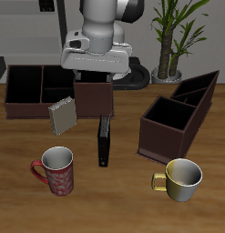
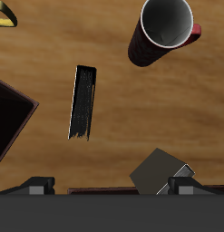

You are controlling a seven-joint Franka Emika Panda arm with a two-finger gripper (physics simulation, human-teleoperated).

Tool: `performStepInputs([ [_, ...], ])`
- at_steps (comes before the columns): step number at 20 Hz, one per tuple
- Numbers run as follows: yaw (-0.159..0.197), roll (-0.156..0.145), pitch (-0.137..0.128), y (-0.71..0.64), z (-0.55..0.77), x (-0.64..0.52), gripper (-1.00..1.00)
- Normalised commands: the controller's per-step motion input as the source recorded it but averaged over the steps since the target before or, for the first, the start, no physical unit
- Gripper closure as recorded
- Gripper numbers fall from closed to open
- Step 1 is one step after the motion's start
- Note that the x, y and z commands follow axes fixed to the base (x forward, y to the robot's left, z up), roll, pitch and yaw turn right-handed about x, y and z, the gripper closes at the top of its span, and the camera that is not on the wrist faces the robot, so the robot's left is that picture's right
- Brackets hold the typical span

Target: Place the yellow book into the back desk caddy's right compartment

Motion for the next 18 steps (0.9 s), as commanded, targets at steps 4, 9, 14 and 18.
performStepInputs([
  [4,-0.034,-0.043,-0.012,-0.29,-0.11,-0.19,-1.00],
  [9,-0.084,-0.041,-0.039,-0.45,-0.13,-0.32,-1.00],
  [14,-0.056,-0.022,-0.020,-0.25,-0.16,-0.21,-1.00],
  [18,-0.096,-0.021,-0.039,-0.21,-0.14,-0.21,-1.00],
])
